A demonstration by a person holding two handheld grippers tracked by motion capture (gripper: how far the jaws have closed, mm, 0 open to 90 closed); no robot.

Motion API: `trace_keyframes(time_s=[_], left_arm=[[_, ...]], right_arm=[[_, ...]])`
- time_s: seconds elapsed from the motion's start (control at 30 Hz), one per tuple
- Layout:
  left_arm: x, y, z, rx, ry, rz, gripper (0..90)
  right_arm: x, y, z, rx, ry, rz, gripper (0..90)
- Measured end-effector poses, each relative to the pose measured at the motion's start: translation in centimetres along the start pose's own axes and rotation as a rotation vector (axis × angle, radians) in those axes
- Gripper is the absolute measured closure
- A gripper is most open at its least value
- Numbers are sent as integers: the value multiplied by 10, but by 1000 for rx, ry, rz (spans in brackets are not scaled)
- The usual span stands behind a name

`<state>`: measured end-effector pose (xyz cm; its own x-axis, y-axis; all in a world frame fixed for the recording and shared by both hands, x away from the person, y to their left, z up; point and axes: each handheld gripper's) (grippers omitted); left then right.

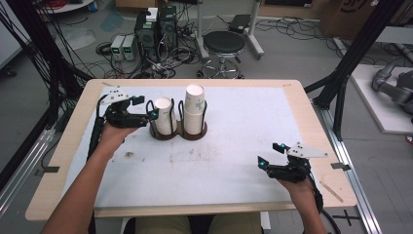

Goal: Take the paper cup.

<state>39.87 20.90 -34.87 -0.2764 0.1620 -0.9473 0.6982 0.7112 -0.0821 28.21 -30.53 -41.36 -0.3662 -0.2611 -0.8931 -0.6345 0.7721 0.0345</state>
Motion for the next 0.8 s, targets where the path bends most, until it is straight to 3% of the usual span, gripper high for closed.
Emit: trace_keyframes(time_s=[0.17,0.43,0.7,0.8], left_arm=[[-8,2,16,9,41,-5,174],[-9,5,38,-16,129,14,203],[-4,7,48,-26,178,5,246],[-3,7,50,-16,187,5,301]], right_arm=[[0,0,0,-2,-1,0,200],[0,0,-1,-3,-2,5,201],[1,-1,-2,-1,-3,5,200],[1,-2,-3,1,-4,4,201]])
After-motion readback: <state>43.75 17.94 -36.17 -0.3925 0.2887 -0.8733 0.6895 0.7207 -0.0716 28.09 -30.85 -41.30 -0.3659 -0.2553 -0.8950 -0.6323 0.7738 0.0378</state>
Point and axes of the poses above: each handheld gripper's, and its own axes: z roughly forward along the jaws, x roughly out of its underside, y roughly to its left, and after that the axes turned 1 degree about -z, right-handed
